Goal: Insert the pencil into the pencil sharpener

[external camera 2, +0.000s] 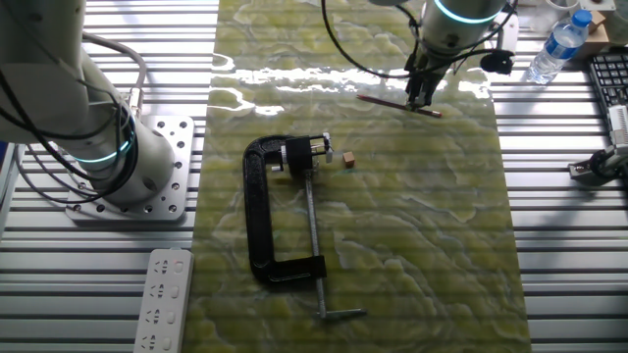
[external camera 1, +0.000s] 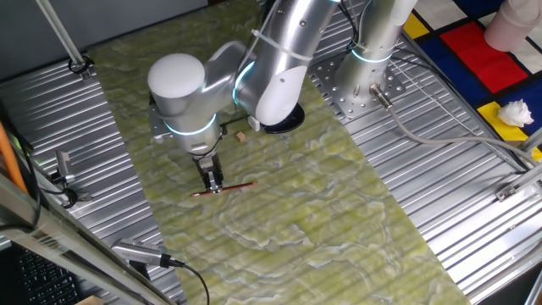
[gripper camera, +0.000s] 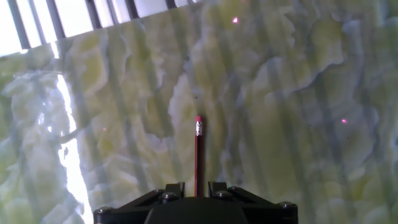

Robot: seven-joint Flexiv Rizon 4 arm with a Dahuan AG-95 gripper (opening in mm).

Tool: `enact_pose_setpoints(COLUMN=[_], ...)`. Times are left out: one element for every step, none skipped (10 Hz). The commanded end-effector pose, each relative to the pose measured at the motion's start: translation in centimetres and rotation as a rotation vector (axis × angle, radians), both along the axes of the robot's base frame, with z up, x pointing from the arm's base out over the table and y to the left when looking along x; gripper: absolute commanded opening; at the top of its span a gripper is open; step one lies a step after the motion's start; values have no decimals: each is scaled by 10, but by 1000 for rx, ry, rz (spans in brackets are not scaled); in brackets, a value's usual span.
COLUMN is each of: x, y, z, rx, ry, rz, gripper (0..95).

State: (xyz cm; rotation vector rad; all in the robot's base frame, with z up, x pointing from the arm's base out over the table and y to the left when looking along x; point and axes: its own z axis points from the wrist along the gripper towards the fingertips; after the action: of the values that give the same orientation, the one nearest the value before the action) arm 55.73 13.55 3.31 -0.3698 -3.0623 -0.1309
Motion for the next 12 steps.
enact_pose_setpoints(x=[1,1,0,0,0,0,0,0,0,0,-1,0], y=[-1,-1,0,0,0,0,0,0,0,0,0,0], z=[-7,-11,-13,-16,-17,-18,-19,-20,-21,-22,-23,-23], rx=[-5,-9,-10,-13,-15,-16,-18,-18,-19,-20,-22,-22], ry=[-11,-14,-16,-19,-19,-19,-19,-20,-21,-23,-27,-28], rz=[2,4,5,7,7,6,7,7,7,6,8,9], gripper=[190,190,190,190,190,190,190,190,190,190,190,190])
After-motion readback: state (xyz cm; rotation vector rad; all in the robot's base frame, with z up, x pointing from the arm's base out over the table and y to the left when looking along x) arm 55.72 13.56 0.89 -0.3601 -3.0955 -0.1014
